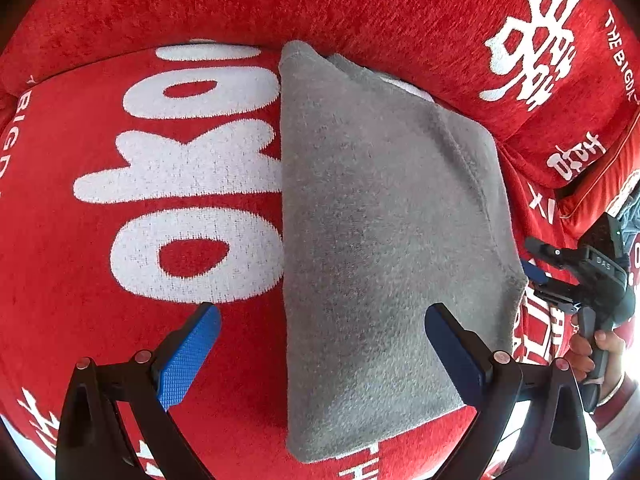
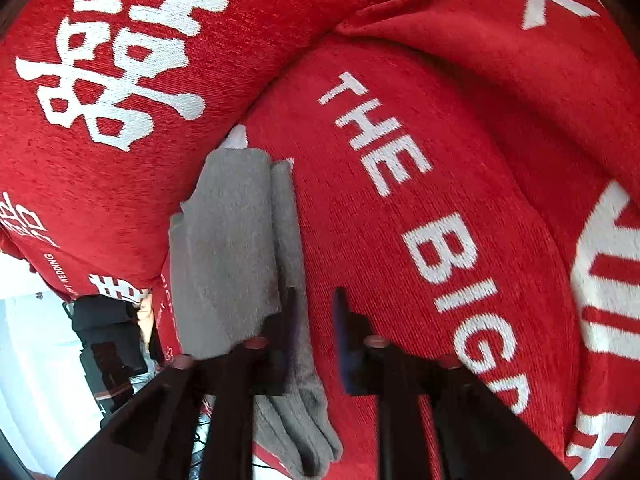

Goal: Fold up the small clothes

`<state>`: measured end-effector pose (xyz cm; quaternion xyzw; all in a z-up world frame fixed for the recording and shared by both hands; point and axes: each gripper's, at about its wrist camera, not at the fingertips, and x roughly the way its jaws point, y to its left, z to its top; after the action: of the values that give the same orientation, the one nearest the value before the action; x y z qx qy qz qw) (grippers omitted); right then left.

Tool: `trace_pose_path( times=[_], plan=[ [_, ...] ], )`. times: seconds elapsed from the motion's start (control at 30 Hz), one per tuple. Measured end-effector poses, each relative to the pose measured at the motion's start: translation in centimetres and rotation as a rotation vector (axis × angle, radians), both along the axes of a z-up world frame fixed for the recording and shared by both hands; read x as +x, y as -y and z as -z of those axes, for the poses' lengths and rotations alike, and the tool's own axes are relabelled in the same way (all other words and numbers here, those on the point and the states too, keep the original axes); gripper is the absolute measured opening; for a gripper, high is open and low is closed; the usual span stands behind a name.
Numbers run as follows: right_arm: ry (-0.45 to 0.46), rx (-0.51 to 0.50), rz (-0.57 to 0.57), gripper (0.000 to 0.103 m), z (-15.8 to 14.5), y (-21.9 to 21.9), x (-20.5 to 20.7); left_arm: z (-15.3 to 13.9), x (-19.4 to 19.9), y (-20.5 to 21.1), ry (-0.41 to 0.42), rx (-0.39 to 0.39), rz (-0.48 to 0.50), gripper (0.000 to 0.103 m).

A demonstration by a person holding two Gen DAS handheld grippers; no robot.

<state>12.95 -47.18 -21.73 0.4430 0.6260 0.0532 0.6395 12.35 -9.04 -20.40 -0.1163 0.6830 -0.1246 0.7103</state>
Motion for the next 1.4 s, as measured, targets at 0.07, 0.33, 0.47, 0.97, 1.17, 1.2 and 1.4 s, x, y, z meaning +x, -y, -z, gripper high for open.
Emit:
trace_pose_path(
  times=[0.07,0.33,0.47,0.97,1.17,1.2,1.4],
  plan=[
    [0.015,0.026,0.001,0.051,-0.1,-0.1,0.0,0.0,0.1,0.1,-0.001,0.000,0.001,0.102],
    [0.027,0.069,-0.071,0.056,0.6,-1.5,1.8,0.4,0.7,0.5,-0.008,-0.019,0.016,0.102],
    [0.004,0.071,-0.100,0.058,1.5,-1.9,2.0,1.0,1.3,0.4,-0.035,-0.109,0.033,0.102],
    [0.071,0.245,-0.205,0.065,3.5,-2.7,4.6,3.3,3.0,2.6,-0.079,-0.233,0.122,0.102],
    [0.114,0.302,-0.282,0.067,4.0,-5.1,6.5,3.3,2.9,2.7,-0.056,-0.227,0.104,0.102],
    [0.122,0.311,-0.288,0.067,4.2,-5.5,6.7,3.3,2.8,2.7,-0.051,-0.224,0.094,0.102],
    [0.063,0.290,-0.242,0.039,5.0,-6.6,6.8,2.1,1.9,1.6,0.022,-0.167,0.039,0.065]
  ],
)
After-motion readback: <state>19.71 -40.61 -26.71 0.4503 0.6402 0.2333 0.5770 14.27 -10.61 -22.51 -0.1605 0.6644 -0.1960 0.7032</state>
